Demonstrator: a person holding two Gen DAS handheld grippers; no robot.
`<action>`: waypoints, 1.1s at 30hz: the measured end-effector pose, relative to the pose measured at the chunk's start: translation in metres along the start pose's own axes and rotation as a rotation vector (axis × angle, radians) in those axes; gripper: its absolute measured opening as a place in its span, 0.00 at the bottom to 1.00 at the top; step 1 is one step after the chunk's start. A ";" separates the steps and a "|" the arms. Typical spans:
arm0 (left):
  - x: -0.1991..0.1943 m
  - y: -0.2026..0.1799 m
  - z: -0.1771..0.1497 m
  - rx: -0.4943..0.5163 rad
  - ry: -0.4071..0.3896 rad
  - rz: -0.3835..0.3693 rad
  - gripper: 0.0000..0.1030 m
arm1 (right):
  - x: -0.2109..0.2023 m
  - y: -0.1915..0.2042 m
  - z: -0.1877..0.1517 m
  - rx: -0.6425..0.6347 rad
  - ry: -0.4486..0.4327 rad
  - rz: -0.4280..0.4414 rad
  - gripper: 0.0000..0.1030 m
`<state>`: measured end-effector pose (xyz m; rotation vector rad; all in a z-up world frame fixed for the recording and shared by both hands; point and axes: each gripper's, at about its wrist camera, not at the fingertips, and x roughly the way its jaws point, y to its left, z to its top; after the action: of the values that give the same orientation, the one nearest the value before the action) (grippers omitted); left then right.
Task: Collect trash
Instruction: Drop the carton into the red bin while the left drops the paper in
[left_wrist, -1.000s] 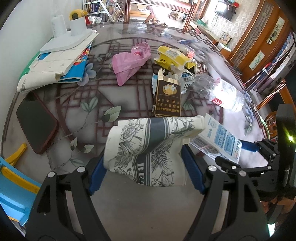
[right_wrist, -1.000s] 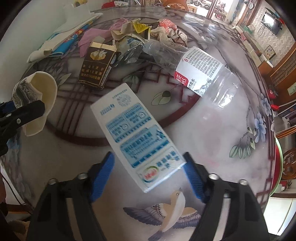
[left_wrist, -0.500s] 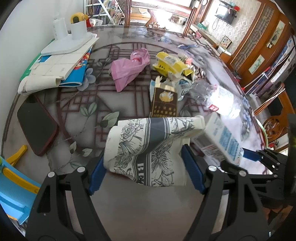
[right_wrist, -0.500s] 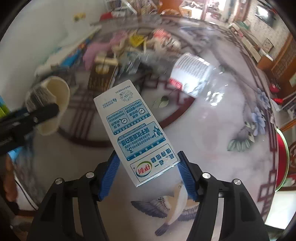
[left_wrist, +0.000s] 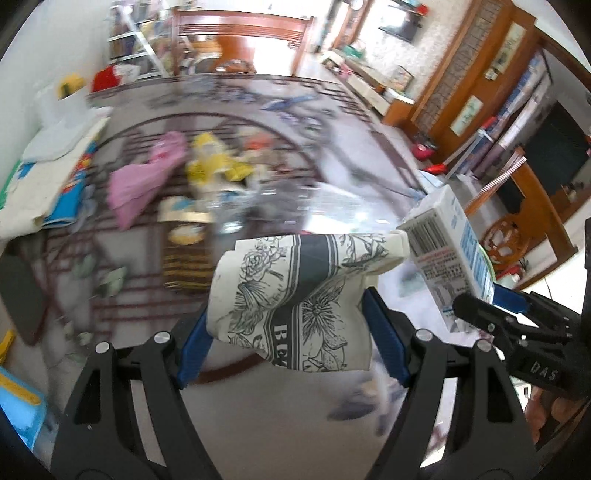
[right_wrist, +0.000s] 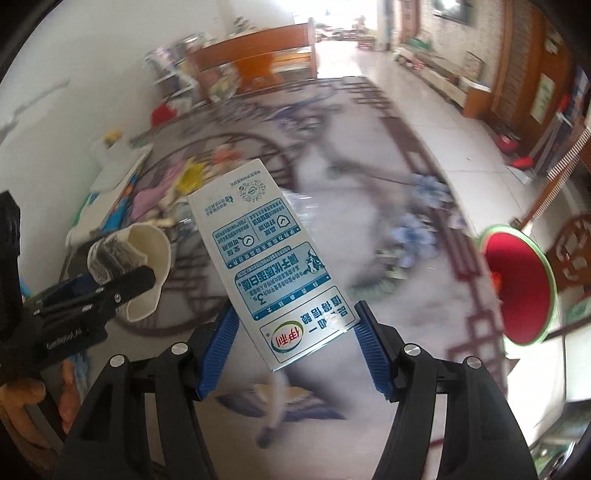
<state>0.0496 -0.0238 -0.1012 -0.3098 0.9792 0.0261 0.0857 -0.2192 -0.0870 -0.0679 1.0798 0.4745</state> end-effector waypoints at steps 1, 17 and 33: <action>0.002 -0.008 0.001 0.008 0.004 -0.007 0.72 | -0.003 -0.011 -0.001 0.021 -0.002 -0.007 0.60; 0.084 -0.222 0.046 0.244 0.061 -0.180 0.72 | -0.044 -0.244 -0.020 0.441 -0.056 -0.109 0.60; 0.140 -0.338 0.053 0.336 0.117 -0.230 0.88 | -0.050 -0.360 -0.009 0.601 -0.097 -0.167 0.75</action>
<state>0.2252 -0.3486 -0.1048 -0.1132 1.0399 -0.3660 0.2047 -0.5625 -0.1109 0.3885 1.0727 -0.0093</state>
